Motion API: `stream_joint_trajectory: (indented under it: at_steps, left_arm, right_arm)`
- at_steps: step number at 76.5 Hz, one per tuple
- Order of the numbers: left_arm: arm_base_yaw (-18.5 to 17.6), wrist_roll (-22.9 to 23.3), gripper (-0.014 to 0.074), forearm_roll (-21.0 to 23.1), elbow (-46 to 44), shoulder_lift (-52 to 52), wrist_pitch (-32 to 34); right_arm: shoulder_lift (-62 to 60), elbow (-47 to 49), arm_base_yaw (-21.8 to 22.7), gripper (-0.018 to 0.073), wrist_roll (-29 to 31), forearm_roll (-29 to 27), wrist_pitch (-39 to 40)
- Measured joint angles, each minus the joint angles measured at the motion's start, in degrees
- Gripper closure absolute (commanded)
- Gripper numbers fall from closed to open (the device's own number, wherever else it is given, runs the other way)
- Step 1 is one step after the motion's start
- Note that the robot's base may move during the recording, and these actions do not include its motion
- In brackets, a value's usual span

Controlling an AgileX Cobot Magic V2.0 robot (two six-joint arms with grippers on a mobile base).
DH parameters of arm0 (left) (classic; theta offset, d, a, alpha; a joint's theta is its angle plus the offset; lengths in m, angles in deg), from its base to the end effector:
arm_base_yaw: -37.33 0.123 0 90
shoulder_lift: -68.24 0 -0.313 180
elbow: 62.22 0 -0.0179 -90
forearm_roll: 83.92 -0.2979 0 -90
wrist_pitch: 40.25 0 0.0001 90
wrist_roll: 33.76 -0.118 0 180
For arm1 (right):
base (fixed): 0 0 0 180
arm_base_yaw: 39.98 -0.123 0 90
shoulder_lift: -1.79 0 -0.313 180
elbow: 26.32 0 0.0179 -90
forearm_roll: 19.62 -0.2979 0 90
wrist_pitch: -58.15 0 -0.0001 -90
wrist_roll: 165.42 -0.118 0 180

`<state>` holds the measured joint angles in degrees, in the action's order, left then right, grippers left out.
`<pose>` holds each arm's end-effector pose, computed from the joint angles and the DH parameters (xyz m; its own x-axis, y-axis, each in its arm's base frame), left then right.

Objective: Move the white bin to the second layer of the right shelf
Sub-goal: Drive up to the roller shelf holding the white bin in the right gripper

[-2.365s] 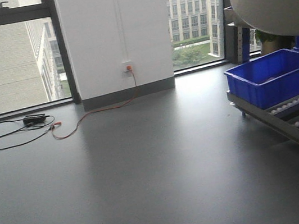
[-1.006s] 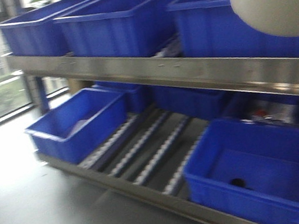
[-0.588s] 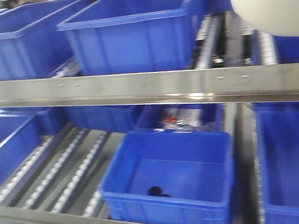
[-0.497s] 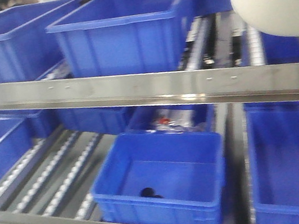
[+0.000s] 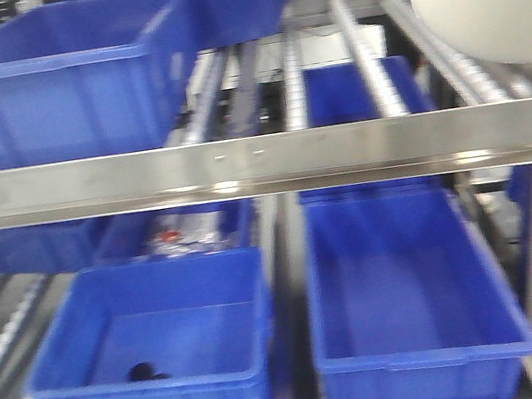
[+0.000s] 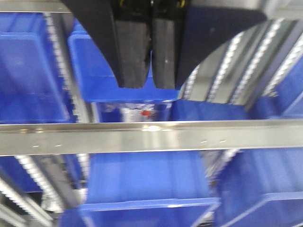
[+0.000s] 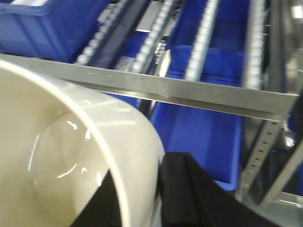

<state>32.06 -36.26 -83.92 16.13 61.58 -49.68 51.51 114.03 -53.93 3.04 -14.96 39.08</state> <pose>0.1015 -0.0094 0.1938 -0.0730 0.0505 -0.9961 0.0951 0.9945 0.0435 0.2019 0.0469 0.3457 -0.3306 0.0458 -0.9427 -0.1769 0.9781 0.1096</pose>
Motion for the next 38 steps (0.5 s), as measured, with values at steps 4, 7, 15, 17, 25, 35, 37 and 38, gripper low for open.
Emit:
stream_joint_trajectory:
  at_steps: [4,7,15,17,25,35,37,38]
  left_arm:
    - [0.0,0.0,0.0512,0.0,0.0,0.0,0.0]
    - [0.0,0.0,0.0512,0.0,0.0,0.0,0.0]
    - [0.0,0.0,0.0512,0.0,0.0,0.0,0.0]
    - [0.0,0.0,0.0512,0.0,0.0,0.0,0.0]
    - [0.0,0.0,0.0512,0.0,0.0,0.0,0.0]
    - [0.0,0.0,0.0512,0.0,0.0,0.0,0.0]
    - [0.0,0.0,0.0512,0.0,0.0,0.0,0.0]
    - [0.0,0.0,0.0512,0.0,0.0,0.0,0.0]
  right_arm:
    - [0.0,0.0,0.0,0.0503,0.0,0.0,0.0]
    - [0.0,0.0,0.0,0.0503,0.0,0.0,0.0]
    - [0.0,0.0,0.0,0.0503,0.0,0.0,-0.14]
    - [0.0,0.0,0.0,0.0503,0.0,0.0,-0.14]
    - [0.0,0.0,0.0,0.0503,0.0,0.0,-0.14]
    - [0.0,0.0,0.0,0.0503,0.0,0.0,-0.14]
    - [0.0,0.0,0.0,0.0503,0.0,0.0,-0.14]
    - [0.0,0.0,0.0,0.0503,0.0,0.0,-0.14]
